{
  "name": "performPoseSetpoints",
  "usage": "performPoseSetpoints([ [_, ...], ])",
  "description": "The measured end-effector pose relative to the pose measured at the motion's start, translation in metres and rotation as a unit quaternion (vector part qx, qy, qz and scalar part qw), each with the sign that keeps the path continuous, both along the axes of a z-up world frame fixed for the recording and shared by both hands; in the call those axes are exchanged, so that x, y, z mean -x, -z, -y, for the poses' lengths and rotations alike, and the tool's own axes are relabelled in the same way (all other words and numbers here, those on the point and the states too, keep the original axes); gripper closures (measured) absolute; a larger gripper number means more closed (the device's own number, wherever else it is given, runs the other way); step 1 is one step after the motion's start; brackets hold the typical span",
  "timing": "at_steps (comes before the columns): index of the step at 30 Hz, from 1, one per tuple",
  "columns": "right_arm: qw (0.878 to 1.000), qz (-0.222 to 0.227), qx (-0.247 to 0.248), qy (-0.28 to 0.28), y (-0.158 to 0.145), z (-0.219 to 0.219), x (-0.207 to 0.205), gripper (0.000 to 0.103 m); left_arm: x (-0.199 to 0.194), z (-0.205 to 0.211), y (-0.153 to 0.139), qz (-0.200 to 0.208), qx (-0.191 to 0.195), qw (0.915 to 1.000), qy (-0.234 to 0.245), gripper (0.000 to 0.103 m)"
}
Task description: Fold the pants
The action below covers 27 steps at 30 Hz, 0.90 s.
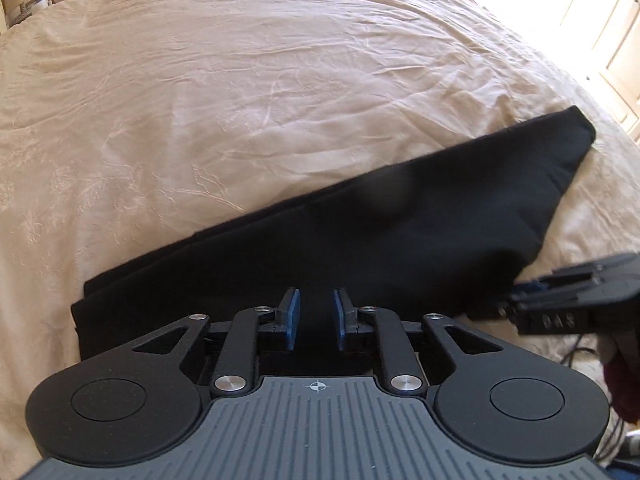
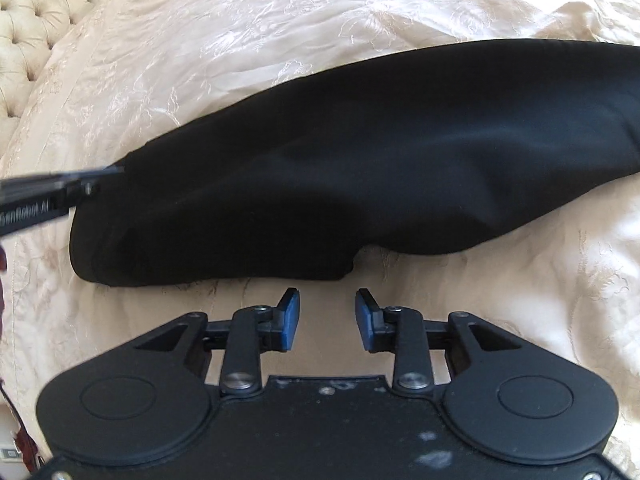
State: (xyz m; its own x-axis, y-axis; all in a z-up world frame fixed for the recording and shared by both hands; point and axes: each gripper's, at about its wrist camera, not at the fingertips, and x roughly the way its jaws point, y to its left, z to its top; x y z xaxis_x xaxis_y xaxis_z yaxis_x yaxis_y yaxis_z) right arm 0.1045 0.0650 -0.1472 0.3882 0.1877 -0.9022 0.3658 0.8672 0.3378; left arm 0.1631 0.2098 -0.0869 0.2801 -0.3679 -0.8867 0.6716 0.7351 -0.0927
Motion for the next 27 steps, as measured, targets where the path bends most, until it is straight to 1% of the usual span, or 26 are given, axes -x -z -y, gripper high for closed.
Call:
performPoseSetpoints([
  [1,1.0,0.011,-0.001,0.006,-0.003,0.002,-0.003,0.069,0.009,0.002,0.001,-0.004,0.001,1.0,0.008,0.082],
  [3,1.0,0.028,-0.005,0.009,-0.012,0.007,-0.011,0.075,0.027,0.005,0.002,-0.01,0.008,0.9993,0.035,0.082],
  [4,1.0,0.025,-0.007,0.006,-0.017,0.011,-0.017,0.09,0.035,0.008,0.002,-0.013,0.01,0.9986,0.05,0.081],
  [5,1.0,0.012,-0.01,0.007,-0.022,0.018,-0.028,0.097,0.042,0.012,0.004,-0.016,0.01,0.9976,0.066,0.081],
  [6,1.0,0.004,-0.024,0.011,-0.025,0.023,-0.033,0.097,0.049,0.018,0.008,-0.02,0.008,0.9959,0.087,0.079],
  [8,0.997,-0.008,-0.065,0.035,-0.033,0.042,-0.038,0.097,0.058,0.026,0.016,-0.022,-0.001,0.9922,0.122,0.079],
  [10,0.994,-0.016,-0.097,0.056,-0.037,0.054,-0.042,0.097,0.063,0.034,0.021,-0.007,-0.013,0.9888,0.148,0.079],
  [11,0.991,-0.021,-0.113,0.068,-0.039,0.061,-0.041,0.097,0.062,0.037,0.022,0.002,-0.013,0.9884,0.151,0.079],
  [13,0.986,-0.025,-0.142,0.089,-0.044,0.07,-0.037,0.097,0.052,0.038,0.023,0.007,-0.013,0.9899,0.141,0.079],
  [15,0.983,-0.021,-0.153,0.098,-0.044,0.074,-0.031,0.097,0.037,0.036,0.022,0.002,-0.008,0.9924,0.123,0.079],
  [16,0.984,-0.017,-0.147,0.094,-0.043,0.073,-0.029,0.095,0.028,0.034,0.021,-0.005,-0.002,0.9934,0.115,0.079],
  [17,0.986,-0.01,-0.138,0.087,-0.044,0.071,-0.026,0.09,0.02,0.032,0.019,-0.013,0.006,0.9942,0.106,0.079],
  [18,0.99,-0.003,-0.12,0.077,-0.045,0.067,-0.024,0.089,0.012,0.03,0.017,-0.022,0.013,0.9948,0.099,0.079],
  [19,0.993,0.005,-0.103,0.062,-0.046,0.062,-0.019,0.085,0.006,0.028,0.015,-0.029,0.019,0.9949,0.094,0.079],
  [20,0.995,0.009,-0.086,0.047,-0.047,0.056,-0.018,0.077,0.001,0.027,0.013,-0.033,0.024,0.9949,0.092,0.079],
  [23,1.0,0.023,-0.015,-0.012,-0.046,0.03,-0.012,0.07,-0.008,0.026,0.01,-0.037,0.026,0.9945,0.094,0.079],
  [25,0.996,0.034,0.038,-0.069,-0.043,0.008,-0.007,0.066,-0.009,0.027,0.009,-0.037,0.023,0.994,0.101,0.079],
  [27,0.988,0.04,0.079,-0.13,-0.038,-0.011,-0.002,0.066,-0.008,0.03,0.01,-0.035,0.017,0.9934,0.108,0.079],
])
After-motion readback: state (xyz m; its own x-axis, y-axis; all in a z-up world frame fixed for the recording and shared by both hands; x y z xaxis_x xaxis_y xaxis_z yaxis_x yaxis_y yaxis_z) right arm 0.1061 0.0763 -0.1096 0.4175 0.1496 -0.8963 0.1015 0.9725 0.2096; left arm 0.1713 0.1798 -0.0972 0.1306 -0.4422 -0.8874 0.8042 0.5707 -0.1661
